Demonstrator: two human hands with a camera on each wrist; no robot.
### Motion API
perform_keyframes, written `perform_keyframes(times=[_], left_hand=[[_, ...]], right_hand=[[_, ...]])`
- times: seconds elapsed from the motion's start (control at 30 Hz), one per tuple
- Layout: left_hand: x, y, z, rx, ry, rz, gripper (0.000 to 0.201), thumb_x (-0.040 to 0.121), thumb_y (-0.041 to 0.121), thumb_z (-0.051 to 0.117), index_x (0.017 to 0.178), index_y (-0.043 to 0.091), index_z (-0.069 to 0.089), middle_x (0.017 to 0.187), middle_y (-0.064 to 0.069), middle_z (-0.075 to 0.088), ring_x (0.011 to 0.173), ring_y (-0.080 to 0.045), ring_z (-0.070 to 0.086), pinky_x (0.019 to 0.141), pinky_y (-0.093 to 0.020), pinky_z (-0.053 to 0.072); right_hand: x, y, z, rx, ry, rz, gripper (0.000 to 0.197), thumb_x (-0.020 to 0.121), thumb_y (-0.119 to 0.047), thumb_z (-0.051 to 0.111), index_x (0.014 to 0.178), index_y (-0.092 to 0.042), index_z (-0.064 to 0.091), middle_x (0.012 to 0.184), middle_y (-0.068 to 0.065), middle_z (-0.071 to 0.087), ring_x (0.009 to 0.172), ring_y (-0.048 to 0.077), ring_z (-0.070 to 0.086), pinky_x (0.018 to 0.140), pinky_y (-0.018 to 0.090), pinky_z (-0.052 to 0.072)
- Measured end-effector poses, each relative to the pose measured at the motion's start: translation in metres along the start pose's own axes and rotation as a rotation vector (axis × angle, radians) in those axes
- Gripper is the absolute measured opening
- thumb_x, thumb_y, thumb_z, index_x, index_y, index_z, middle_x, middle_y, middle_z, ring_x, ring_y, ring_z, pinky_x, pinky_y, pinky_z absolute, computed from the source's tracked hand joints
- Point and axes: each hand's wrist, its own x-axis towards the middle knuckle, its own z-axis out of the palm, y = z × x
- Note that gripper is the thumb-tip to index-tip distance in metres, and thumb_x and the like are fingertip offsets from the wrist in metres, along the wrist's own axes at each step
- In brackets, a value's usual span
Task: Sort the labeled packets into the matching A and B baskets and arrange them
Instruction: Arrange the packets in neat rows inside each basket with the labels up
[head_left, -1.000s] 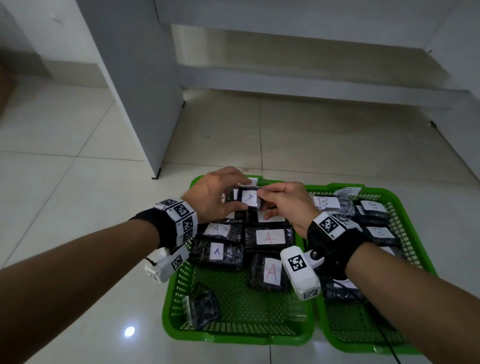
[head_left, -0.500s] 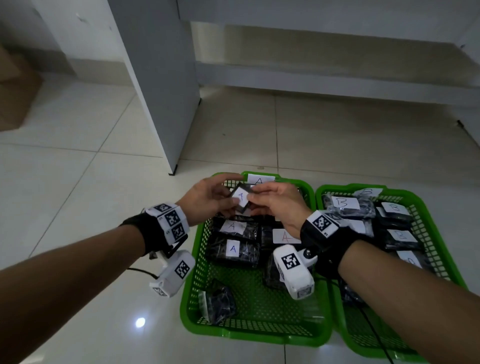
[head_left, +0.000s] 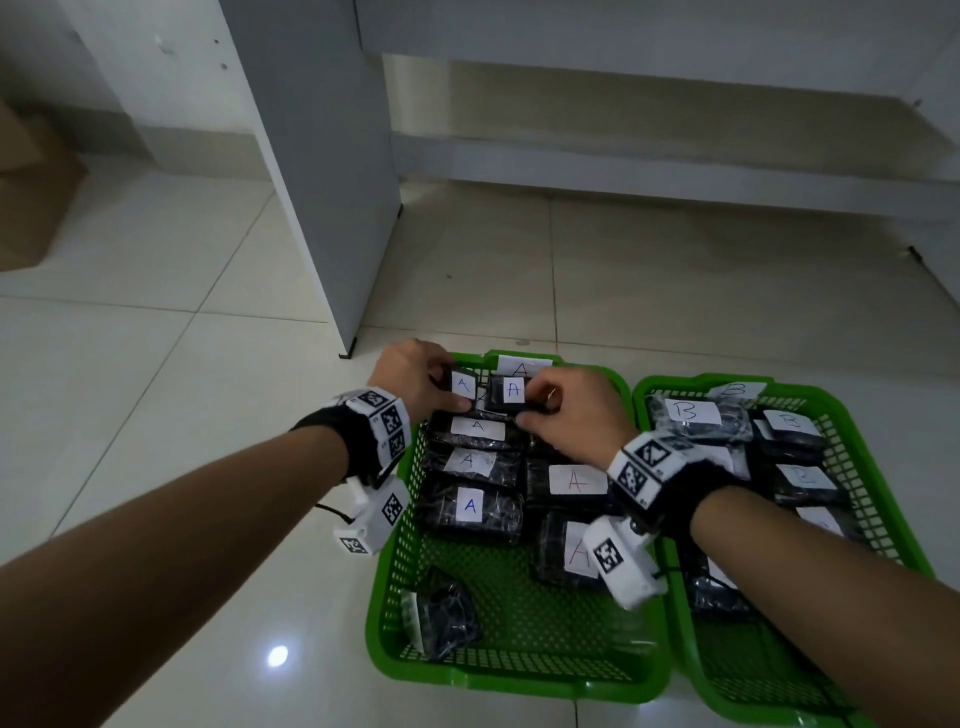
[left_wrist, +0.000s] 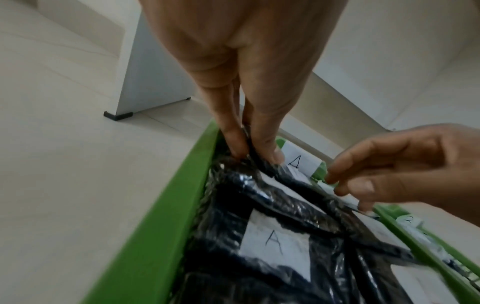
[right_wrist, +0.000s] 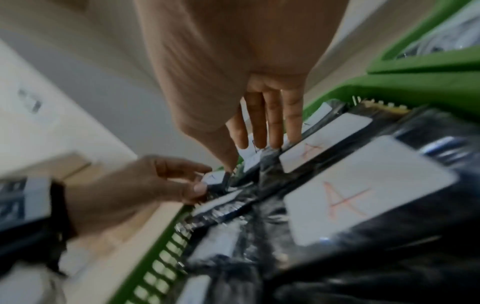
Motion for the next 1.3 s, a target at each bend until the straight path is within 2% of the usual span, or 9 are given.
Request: perform_keyframes(times=[0.07, 0.2, 0.33, 0.57, 0.73, 0.83, 0.93, 1.1, 1.3], left_hand=[[0.001, -0.001, 0.006, 0.027, -0.003, 0.011, 0.068, 0.063, 0.036, 0.092, 0.124, 0.020, 0.068, 0.107, 0.000, 0.073, 0.089, -0.012, 0.065, 0.080, -0.021, 0.050], [0.003, 0.004, 0.011, 0.205, 0.002, 0.100, 0.058, 0.070, 0.041, 0.087, 0.122, 0.023, 0.069, 0.103, -0.003, 0.070, 0.091, -0.019, 0.064, 0.085, -0.030, 0.053], [0.003, 0.005, 0.016, 0.305, 0.055, 0.158, 0.067, 0.076, 0.043, 0.081, 0.135, 0.022, 0.059, 0.116, -0.005, 0.057, 0.100, -0.022, 0.058, 0.085, -0.027, 0.046], [0.005, 0.006, 0.020, 0.481, -0.003, 0.191, 0.046, 0.087, 0.043, 0.068, 0.123, 0.015, 0.063, 0.109, -0.007, 0.053, 0.094, -0.024, 0.058, 0.082, -0.032, 0.049], [0.000, 0.008, 0.020, 0.548, -0.030, 0.203, 0.041, 0.090, 0.045, 0.062, 0.116, 0.013, 0.062, 0.104, -0.006, 0.055, 0.087, -0.020, 0.054, 0.076, -0.029, 0.045], [-0.008, 0.012, 0.014, 0.504, -0.003, 0.241, 0.048, 0.086, 0.048, 0.061, 0.120, 0.013, 0.062, 0.106, -0.008, 0.058, 0.093, -0.026, 0.059, 0.080, -0.036, 0.052], [-0.022, 0.011, 0.003, 0.459, 0.041, 0.322, 0.039, 0.087, 0.041, 0.058, 0.109, 0.010, 0.066, 0.107, -0.011, 0.059, 0.091, -0.030, 0.061, 0.080, -0.040, 0.054], [-0.058, -0.006, -0.007, 0.421, -0.045, 0.431, 0.023, 0.087, 0.025, 0.053, 0.095, 0.011, 0.070, 0.098, -0.007, 0.062, 0.078, -0.028, 0.063, 0.070, -0.040, 0.055], [-0.103, -0.018, -0.017, 0.198, -0.279, 0.419, 0.029, 0.077, 0.013, 0.053, 0.097, 0.015, 0.074, 0.099, 0.001, 0.070, 0.080, -0.009, 0.061, 0.078, -0.035, 0.055]], right_hand=[[-0.005, 0.007, 0.005, -0.155, -0.088, -0.083, 0.045, 0.079, -0.046, 0.081, 0.117, -0.026, 0.069, 0.115, -0.008, 0.061, 0.109, 0.010, 0.055, 0.095, 0.031, 0.049], [-0.008, 0.014, 0.012, -0.353, -0.159, -0.146, 0.060, 0.086, -0.050, 0.072, 0.140, -0.028, 0.057, 0.135, -0.003, 0.050, 0.129, 0.018, 0.041, 0.105, 0.042, 0.042], [-0.006, 0.017, 0.013, -0.327, -0.122, -0.144, 0.057, 0.088, -0.054, 0.069, 0.137, -0.026, 0.060, 0.132, -0.002, 0.053, 0.127, 0.018, 0.044, 0.102, 0.040, 0.043], [-0.004, 0.019, 0.013, -0.302, -0.098, -0.137, 0.047, 0.092, -0.042, 0.067, 0.136, -0.023, 0.063, 0.131, 0.000, 0.054, 0.127, 0.019, 0.044, 0.102, 0.038, 0.044], [-0.015, 0.007, 0.011, -0.285, -0.022, -0.168, 0.035, 0.093, -0.037, 0.064, 0.123, -0.018, 0.067, 0.118, 0.001, 0.058, 0.116, 0.020, 0.051, 0.093, 0.038, 0.048], [-0.034, -0.015, 0.013, -0.168, -0.032, -0.204, 0.018, 0.092, -0.029, 0.065, 0.104, -0.016, 0.071, 0.099, -0.001, 0.065, 0.092, 0.017, 0.061, 0.080, 0.037, 0.054], [-0.060, -0.043, 0.022, -0.042, -0.226, -0.216, 0.020, 0.090, -0.038, 0.069, 0.086, -0.018, 0.073, 0.078, -0.004, 0.070, 0.070, 0.012, 0.066, 0.070, 0.037, 0.059], [-0.103, -0.071, 0.056, -0.216, -0.681, -0.155, 0.065, 0.077, -0.077, 0.063, 0.093, -0.015, 0.066, 0.088, 0.002, 0.066, 0.079, 0.018, 0.063, 0.067, 0.032, 0.052], [-0.108, -0.058, 0.048, 0.047, -0.612, -0.006, 0.026, 0.080, -0.035, 0.072, 0.099, -0.017, 0.067, 0.091, 0.002, 0.069, 0.069, 0.022, 0.071, 0.060, 0.040, 0.063]])
